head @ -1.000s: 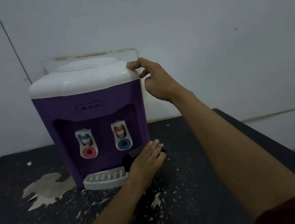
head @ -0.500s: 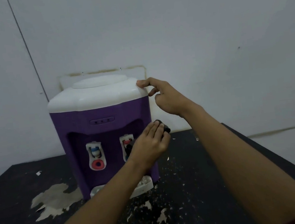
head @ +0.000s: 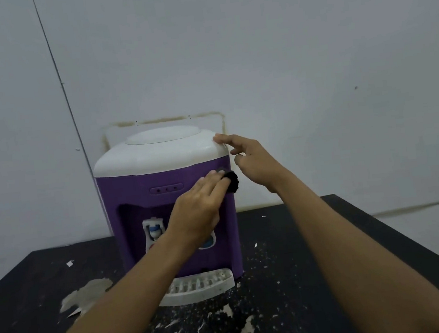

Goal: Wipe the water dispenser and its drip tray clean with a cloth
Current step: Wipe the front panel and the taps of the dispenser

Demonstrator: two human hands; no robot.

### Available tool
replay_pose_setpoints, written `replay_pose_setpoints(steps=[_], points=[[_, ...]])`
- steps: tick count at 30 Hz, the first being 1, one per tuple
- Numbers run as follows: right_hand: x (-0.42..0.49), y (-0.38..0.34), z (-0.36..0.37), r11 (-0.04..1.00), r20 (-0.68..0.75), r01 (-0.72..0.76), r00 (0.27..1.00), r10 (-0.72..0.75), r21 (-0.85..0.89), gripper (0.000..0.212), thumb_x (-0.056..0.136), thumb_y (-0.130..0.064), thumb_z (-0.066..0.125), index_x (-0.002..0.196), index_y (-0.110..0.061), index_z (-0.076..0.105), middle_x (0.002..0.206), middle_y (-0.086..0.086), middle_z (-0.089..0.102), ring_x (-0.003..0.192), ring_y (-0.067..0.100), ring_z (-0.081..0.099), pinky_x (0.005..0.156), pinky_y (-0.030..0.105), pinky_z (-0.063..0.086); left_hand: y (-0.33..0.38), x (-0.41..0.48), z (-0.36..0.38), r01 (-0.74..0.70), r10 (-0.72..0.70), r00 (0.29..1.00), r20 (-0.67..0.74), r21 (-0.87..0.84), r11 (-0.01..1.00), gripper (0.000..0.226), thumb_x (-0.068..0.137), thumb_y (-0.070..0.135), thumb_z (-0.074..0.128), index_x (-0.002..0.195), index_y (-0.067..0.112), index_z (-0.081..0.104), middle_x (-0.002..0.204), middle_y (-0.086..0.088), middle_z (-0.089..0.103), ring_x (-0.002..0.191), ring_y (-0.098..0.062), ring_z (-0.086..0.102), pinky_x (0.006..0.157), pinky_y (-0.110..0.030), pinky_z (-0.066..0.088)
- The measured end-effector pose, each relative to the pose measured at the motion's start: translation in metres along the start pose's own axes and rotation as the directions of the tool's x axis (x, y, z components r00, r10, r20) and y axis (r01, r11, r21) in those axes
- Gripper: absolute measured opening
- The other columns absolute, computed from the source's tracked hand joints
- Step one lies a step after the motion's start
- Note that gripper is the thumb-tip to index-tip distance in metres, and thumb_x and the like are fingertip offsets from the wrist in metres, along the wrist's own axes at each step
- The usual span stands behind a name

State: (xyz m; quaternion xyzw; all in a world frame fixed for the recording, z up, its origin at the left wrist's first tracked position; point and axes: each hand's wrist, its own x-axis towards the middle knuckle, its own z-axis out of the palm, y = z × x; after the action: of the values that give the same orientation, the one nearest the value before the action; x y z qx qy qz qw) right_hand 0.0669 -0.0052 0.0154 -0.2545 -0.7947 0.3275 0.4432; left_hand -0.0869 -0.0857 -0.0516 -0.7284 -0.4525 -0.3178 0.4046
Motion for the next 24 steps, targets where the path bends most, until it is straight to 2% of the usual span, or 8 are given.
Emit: replay_pose_setpoints(steps=[3,5,8,11,13,15,19,24], points=[[-0.009,0.003,0.012,0.998,-0.061,0.045,0.997,-0.043,0.042,0.057,0.096,0.004,0.038,0.134,-0.032,0.060,0.153,-0.016,0.041,0.130,0.008,0.045,0.100,0.013,0.040,0.003,-0.003,-0.017,0.239,-0.256,0.965,-0.052,-0.224,0.945,0.030,0.095,-0.005,0.056,0.123,0.000,0.063,0.110,-0.013,0.073,0.089,-0.027,0.074,0.070,-0.029,0.062],[-0.019,0.008,0.018,0.996,-0.136,0.061,0.989,-0.051,0.066,0.049,0.097,0.000,0.043,0.127,-0.031,0.065,0.150,-0.014,0.045,0.127,0.005,0.049,0.091,0.005,0.042,0.010,-0.005,-0.028,0.391,-0.441,0.896,-0.047,-0.385,0.836,0.024,0.099,0.000,0.056,0.122,0.003,0.063,0.095,-0.002,0.072,0.074,-0.004,0.068,0.069,-0.006,0.047],[-0.040,0.015,0.027,0.994,-0.294,0.082,0.954,-0.056,0.075,0.032,0.098,-0.005,0.051,0.115,-0.024,0.071,0.129,-0.010,0.062,0.104,-0.002,0.058,0.080,0.006,0.047,0.021,-0.013,-0.035,0.548,-0.600,0.796,0.076,-0.511,0.662,0.021,0.101,0.005,0.055,0.120,0.009,0.063,0.092,0.012,0.063,0.080,0.018,0.058,0.071,-0.002,0.044],[-0.065,0.023,0.038,0.997,-0.339,0.031,0.941,-0.007,0.065,0.023,0.100,-0.012,0.054,0.109,-0.024,0.071,0.106,-0.008,0.068,0.089,-0.001,0.059,0.076,0.013,0.050,0.025,-0.026,-0.033,0.692,-0.682,0.668,0.297,-0.584,0.423,0.017,0.102,0.012,0.054,0.115,0.022,0.061,0.104,0.013,0.066,0.098,0.006,0.061,0.079,-0.006,0.047],[-0.084,0.031,0.049,0.983,-0.281,-0.080,0.951,0.125,0.168,0.018,0.102,-0.022,0.054,0.107,-0.023,0.072,0.098,0.001,0.071,0.090,0.011,0.064,0.079,0.025,0.055,0.030,-0.037,-0.030,0.741,-0.686,0.577,0.443,-0.638,0.211,0.017,0.104,0.015,0.052,0.107,0.030,0.060,0.107,0.009,0.069,0.102,-0.005,0.065,0.079,-0.017,0.053],[-0.106,0.035,0.063,0.920,-0.142,-0.245,0.944,0.299,0.307,0.031,0.101,-0.043,0.050,0.107,-0.022,0.071,0.101,0.011,0.072,0.097,0.024,0.068,0.083,0.037,0.057,0.039,-0.051,-0.028,0.743,-0.674,0.524,0.521,-0.667,0.063,0.019,0.104,0.017,0.051,0.107,0.033,0.061,0.108,0.005,0.071,0.100,-0.010,0.068,0.078,-0.024,0.057],[-0.144,0.041,0.095,0.577,0.186,-0.420,0.888,0.420,0.700,0.055,0.100,-0.058,0.036,0.130,-0.022,0.064,0.125,0.011,0.069,0.119,0.026,0.064,0.104,0.048,0.048,0.058,-0.073,-0.026,0.738,-0.688,0.444,0.574,-0.670,-0.083,0.017,0.105,0.019,0.049,0.113,0.030,0.060,0.108,0.006,0.073,0.096,-0.006,0.070,0.079,-0.025,0.058],[-0.165,0.041,0.124,0.598,0.173,-0.430,0.882,0.439,0.677,0.035,0.095,-0.032,0.058,0.128,-0.021,0.062,0.119,0.006,0.072,0.113,0.020,0.068,0.095,0.040,0.054,0.069,-0.096,-0.023,0.741,-0.757,0.364,0.542,-0.661,-0.118,0.015,0.103,0.016,0.054,0.108,0.029,0.060,0.106,0.007,0.072,0.094,0.001,0.068,0.077,-0.017,0.055]])
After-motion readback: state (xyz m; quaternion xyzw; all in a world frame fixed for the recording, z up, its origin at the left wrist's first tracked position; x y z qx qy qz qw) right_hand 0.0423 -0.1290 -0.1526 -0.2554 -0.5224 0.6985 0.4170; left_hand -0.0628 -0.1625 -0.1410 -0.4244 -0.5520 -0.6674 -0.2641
